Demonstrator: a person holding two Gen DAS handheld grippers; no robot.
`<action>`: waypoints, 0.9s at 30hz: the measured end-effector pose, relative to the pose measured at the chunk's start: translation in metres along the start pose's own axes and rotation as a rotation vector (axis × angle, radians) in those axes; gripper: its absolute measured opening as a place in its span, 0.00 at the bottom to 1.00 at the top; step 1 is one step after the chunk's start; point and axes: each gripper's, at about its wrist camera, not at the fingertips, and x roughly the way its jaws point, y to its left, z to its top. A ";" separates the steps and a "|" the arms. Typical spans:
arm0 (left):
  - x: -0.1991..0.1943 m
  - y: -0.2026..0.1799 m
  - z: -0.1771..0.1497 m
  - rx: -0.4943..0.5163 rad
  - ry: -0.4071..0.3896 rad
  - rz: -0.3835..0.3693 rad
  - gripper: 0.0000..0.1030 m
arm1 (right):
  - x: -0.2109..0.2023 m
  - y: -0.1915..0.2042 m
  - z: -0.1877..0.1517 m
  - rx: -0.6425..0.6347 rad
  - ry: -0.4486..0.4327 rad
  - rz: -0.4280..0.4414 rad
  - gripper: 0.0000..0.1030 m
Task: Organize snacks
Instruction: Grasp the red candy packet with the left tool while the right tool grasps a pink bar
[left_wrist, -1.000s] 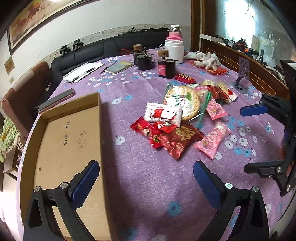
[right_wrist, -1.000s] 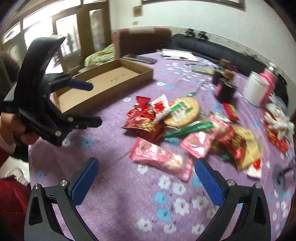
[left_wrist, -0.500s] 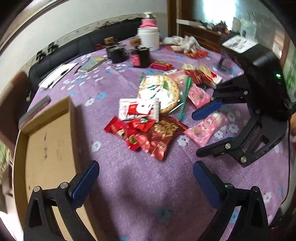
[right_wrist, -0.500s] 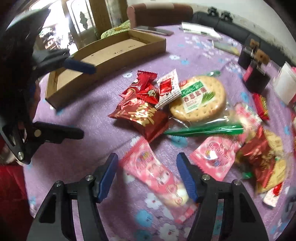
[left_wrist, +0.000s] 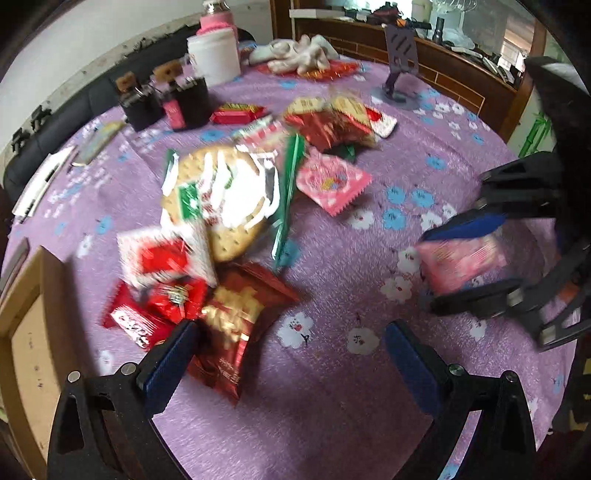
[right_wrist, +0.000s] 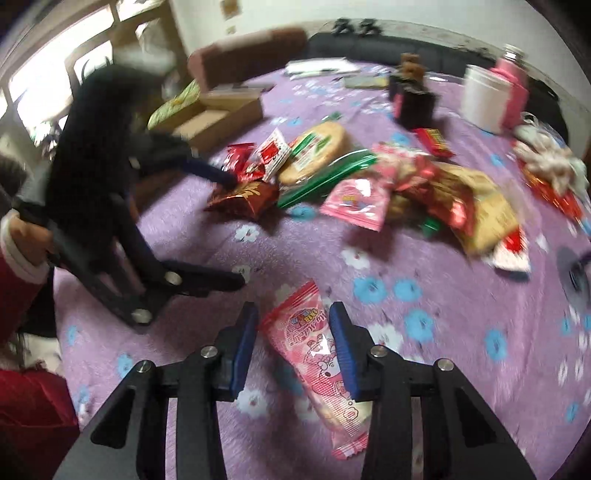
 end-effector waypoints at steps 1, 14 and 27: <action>0.001 -0.001 -0.001 0.007 -0.003 0.009 0.98 | -0.007 -0.003 -0.004 0.031 -0.018 0.012 0.38; 0.003 0.011 0.004 -0.081 -0.006 -0.051 0.82 | -0.051 0.000 -0.022 0.178 -0.183 0.064 0.38; -0.002 0.018 0.003 -0.208 -0.051 -0.054 0.36 | -0.069 -0.006 -0.028 0.260 -0.250 0.073 0.39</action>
